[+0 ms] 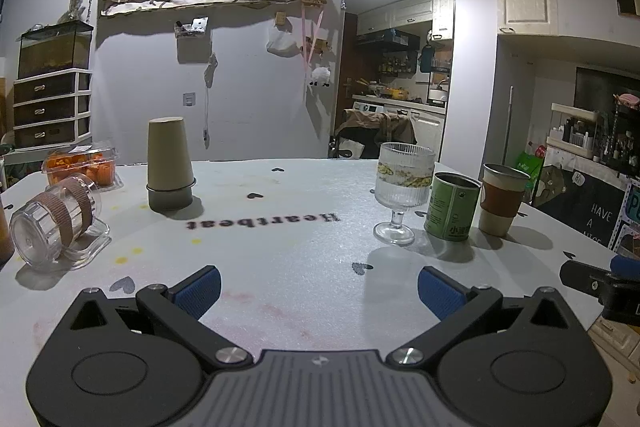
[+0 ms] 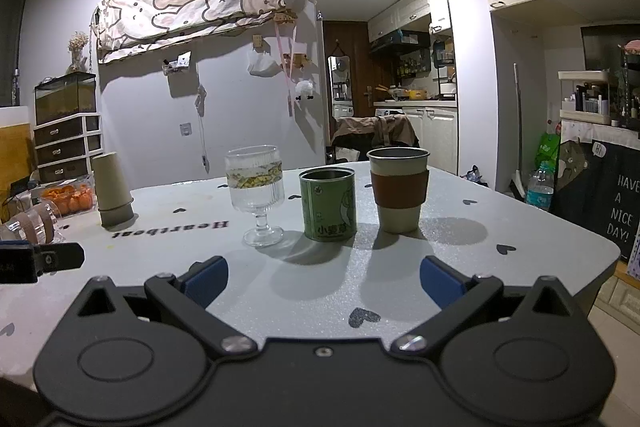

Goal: Flip cup upright

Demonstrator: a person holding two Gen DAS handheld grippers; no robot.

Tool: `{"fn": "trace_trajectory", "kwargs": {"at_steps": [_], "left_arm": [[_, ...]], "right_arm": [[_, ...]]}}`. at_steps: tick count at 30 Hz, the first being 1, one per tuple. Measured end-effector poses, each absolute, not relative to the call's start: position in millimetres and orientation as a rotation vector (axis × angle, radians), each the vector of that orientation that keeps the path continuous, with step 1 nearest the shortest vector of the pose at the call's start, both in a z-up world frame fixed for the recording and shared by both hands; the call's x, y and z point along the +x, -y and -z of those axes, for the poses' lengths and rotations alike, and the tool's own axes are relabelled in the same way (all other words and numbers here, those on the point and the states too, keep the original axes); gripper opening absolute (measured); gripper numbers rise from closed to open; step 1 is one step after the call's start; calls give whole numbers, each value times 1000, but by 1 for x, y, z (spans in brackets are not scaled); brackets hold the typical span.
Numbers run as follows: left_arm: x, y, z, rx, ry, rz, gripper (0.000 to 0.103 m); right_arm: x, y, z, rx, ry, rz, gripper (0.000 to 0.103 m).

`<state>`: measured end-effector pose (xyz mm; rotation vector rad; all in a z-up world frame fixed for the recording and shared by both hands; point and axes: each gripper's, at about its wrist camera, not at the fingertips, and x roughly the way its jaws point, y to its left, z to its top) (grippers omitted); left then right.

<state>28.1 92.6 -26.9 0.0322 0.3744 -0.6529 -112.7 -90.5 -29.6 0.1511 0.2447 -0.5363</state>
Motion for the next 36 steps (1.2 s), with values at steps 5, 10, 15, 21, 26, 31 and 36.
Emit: {"fn": "trace_trajectory", "kwargs": {"at_steps": [5,10,15,21,26,31,36], "left_arm": [[28,-92,26,35,-374,658,103],[27,-91,26,36,-375,659,103],[27,-90,26,38,-374,660,103],[27,-90,26,39,-375,660,103],[26,-90,26,41,-375,662,103],[26,-89,26,42,-376,662,103],[25,-89,27,46,-376,665,103]], "right_arm": [[-113,91,30,153,-244,539,103],[-113,92,29,156,-239,545,103],[-113,92,29,156,-239,545,103],[-113,92,29,156,-239,545,103],[-113,92,29,157,-239,545,103],[-113,92,29,156,-238,545,103],[-113,92,29,157,-238,544,103]]}}
